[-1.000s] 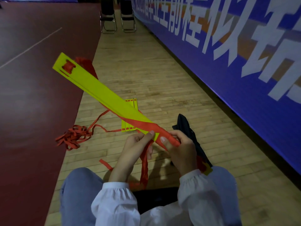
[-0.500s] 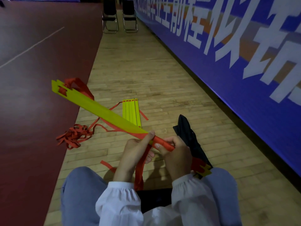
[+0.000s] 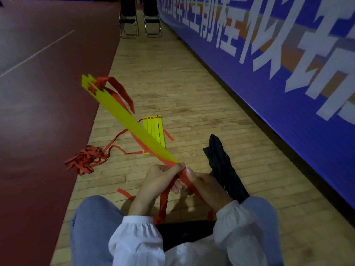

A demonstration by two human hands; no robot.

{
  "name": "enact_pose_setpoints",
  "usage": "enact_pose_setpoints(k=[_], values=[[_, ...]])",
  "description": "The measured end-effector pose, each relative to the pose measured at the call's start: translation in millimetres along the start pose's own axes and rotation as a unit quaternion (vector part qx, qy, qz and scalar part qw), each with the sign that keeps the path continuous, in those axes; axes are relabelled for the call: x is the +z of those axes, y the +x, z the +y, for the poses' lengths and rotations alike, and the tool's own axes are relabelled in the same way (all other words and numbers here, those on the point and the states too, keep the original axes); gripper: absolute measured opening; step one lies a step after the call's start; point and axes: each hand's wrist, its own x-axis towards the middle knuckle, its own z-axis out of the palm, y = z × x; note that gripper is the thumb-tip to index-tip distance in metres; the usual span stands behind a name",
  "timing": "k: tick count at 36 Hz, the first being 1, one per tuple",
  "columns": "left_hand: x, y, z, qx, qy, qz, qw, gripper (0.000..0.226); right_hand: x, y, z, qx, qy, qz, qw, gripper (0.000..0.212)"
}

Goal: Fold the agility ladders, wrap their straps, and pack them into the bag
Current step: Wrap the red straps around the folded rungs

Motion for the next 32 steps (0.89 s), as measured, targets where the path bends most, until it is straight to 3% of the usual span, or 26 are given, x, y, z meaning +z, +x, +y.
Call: enact_pose_setpoints(k=[3,9,14,17,21,25,28,32], values=[[-1,0,-1,0.0,0.006,-0.002,1.0,0.046,0,0,1,0.015,0.02,0.008,1.0,0.064],[-4,2,-2,-0.003,0.001,-0.038,0.999,0.052,1,3,3,0.007,0.028,0.043,0.999,0.059],[-8,6,-7,0.002,-0.015,-0.06,0.998,0.084,2,4,7,-0.013,0.034,0.069,0.997,0.064],[-11,8,-9,0.001,-0.034,-0.076,0.997,0.092,2,5,8,-0.023,0.026,0.102,0.994,0.049],[-10,8,-6,0.0,-0.026,-0.071,0.997,0.09,2,7,10,-0.027,0.012,0.122,0.992,0.038],[-12,6,-4,0.01,-0.025,-0.054,0.998,0.09,3,9,12,-0.029,-0.02,0.154,0.987,0.056],[-9,4,-3,0.031,-0.03,-0.033,0.999,0.066,4,9,12,-0.03,-0.055,0.17,0.983,0.062],[-4,6,-3,0.039,-0.021,-0.001,0.999,0.048,7,11,12,-0.025,-0.094,0.183,0.978,0.044]])
